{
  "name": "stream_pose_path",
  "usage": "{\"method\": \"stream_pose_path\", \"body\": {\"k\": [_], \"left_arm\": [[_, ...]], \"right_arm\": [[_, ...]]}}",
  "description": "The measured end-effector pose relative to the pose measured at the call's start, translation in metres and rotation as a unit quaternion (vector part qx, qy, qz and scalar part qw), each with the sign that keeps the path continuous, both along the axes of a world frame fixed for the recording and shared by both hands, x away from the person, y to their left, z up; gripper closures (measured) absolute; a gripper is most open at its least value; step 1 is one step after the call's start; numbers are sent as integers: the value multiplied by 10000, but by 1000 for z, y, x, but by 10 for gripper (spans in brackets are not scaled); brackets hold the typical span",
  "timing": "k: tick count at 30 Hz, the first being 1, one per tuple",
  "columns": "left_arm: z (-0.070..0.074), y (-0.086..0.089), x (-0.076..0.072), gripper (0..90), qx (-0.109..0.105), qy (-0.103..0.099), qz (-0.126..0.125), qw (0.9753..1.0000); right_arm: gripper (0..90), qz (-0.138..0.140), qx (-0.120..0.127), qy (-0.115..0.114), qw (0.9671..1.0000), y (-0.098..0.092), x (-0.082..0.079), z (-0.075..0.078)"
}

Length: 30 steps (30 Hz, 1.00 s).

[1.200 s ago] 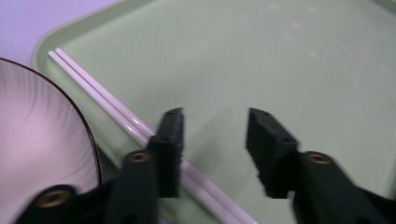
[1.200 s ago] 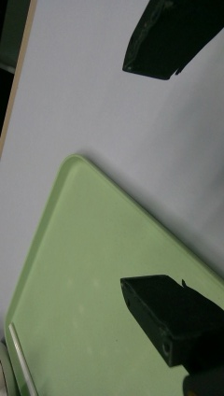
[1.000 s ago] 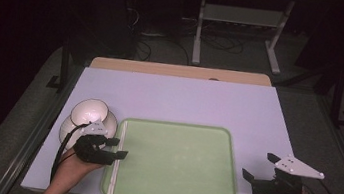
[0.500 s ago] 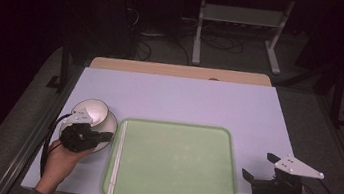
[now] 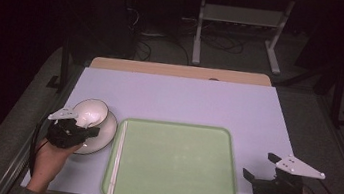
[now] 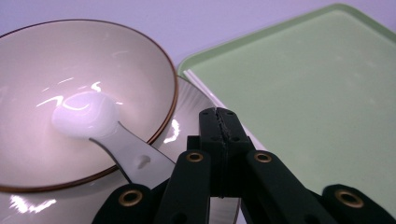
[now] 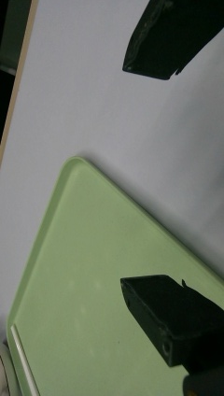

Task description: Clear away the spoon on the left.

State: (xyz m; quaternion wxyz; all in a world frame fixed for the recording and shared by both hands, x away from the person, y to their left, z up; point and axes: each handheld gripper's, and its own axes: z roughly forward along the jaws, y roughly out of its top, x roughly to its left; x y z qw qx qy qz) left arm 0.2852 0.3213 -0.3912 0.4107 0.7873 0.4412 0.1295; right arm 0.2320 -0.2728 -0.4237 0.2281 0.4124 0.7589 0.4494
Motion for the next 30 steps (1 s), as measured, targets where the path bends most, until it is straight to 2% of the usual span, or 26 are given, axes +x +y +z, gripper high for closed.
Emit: {"method": "stream_pose_path", "body": {"k": [15, 20, 26, 30], "left_arm": [[4, 22, -3, 899, -110, -57, 225, 9997], [7, 28, -3, 900, -46, -94, 289, 9995], [9, 39, 0, 900, -51, -115, 445, 9989], [11, 48, 2, 900, -51, -201, 608, 9979]], "right_arm": [[0, 10, 10, 9, 10000, 1, 1, -1], [0, 19, 22, 16, 10000, 1, 1, -1], [0, 44, 48, 41, 10000, 4, 3, -2], [0, 58, 47, 51, 10000, 5, 4, -2]]}}
